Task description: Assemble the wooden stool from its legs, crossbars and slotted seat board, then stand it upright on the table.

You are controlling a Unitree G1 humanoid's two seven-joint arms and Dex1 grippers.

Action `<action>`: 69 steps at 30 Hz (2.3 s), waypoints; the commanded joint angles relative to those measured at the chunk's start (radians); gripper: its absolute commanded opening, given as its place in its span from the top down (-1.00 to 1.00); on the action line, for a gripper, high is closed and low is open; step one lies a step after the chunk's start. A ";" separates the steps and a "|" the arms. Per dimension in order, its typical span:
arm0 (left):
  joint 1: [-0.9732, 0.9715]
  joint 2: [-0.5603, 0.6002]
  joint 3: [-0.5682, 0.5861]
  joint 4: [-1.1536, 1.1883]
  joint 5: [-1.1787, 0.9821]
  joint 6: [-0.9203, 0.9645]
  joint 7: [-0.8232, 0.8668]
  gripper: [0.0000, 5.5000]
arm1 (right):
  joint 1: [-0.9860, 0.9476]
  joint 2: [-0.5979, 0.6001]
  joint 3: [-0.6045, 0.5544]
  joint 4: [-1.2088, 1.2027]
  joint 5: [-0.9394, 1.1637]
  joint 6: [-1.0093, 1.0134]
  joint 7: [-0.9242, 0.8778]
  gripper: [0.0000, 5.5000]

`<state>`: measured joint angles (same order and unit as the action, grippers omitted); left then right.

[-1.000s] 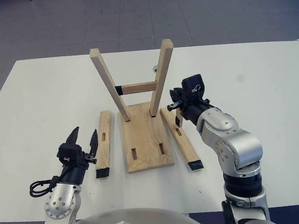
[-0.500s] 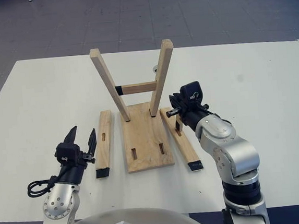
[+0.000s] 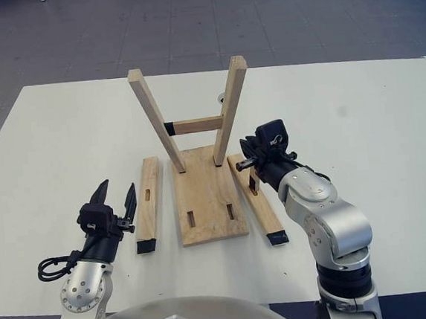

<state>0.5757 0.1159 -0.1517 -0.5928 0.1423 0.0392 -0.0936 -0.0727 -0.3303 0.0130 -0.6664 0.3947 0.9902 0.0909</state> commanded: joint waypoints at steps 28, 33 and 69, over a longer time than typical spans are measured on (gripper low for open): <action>0.002 0.011 0.024 -0.023 -0.003 0.020 -0.003 0.04 | 0.305 0.078 0.155 0.167 -0.295 -0.346 -0.052 0.85; -0.001 0.013 0.026 -0.021 -0.003 0.021 -0.005 0.04 | 0.321 0.100 0.126 0.070 -0.315 -0.349 -0.075 0.85; -0.010 0.014 0.016 -0.006 0.001 0.019 -0.004 0.04 | 0.083 0.140 -0.106 0.286 -0.356 -0.650 -0.063 0.59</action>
<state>0.5744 0.1260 -0.1326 -0.6024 0.1356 0.0423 -0.0980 -0.0016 -0.1803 -0.0871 -0.3619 0.0412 0.3474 0.0162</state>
